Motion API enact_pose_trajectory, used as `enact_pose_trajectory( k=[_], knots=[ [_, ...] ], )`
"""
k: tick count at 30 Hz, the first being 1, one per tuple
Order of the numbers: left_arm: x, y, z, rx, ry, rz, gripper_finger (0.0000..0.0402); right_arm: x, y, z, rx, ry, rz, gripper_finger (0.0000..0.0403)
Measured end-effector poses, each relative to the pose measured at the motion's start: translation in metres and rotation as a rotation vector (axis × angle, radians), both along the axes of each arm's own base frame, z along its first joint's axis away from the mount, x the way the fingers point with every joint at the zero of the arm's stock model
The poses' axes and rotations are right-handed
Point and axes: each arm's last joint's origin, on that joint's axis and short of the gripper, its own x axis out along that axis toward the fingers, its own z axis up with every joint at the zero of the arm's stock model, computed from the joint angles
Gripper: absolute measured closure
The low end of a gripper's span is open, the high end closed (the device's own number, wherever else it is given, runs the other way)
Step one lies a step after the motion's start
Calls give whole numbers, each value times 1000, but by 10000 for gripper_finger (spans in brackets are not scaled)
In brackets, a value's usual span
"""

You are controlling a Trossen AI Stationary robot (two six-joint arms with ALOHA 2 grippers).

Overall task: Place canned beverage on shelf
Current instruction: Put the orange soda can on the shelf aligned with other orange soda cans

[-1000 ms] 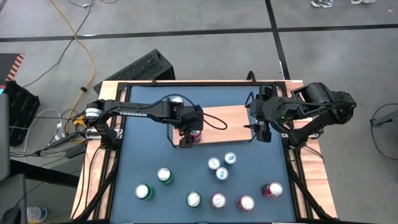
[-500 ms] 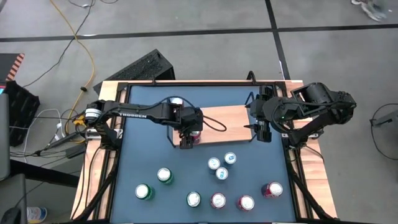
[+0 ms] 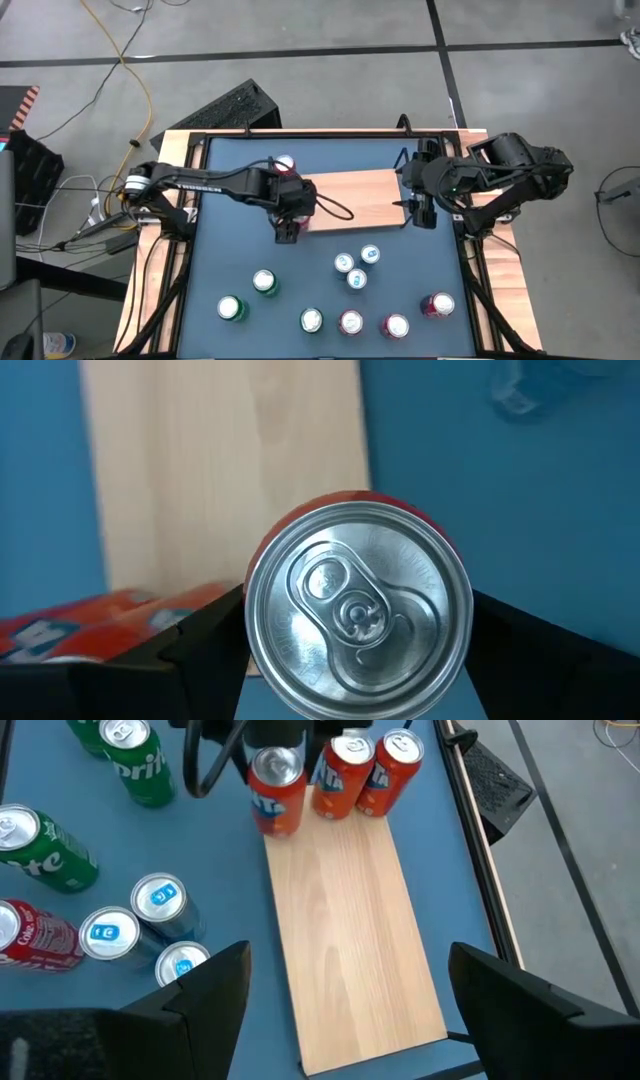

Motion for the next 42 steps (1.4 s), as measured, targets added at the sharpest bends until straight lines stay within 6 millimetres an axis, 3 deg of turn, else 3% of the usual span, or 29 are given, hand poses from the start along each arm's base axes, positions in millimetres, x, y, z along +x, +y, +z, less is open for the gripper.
enact_pose_trajectory(
  k=[8,13,29,42],
  knots=[
    [-23,0,-9,-33,-18,70,115,4,1,-12,-3,50,-10,78],
    [-37,2,-3,11,-70,112,115,8,2,-16,-3,52,-11,78],
    [-38,1,-20,-8,-45,89,111,9,3,-15,-2,37,-4,78],
    [-38,2,-20,-10,-47,98,106,9,3,-15,-4,38,-1,78]
  ],
)
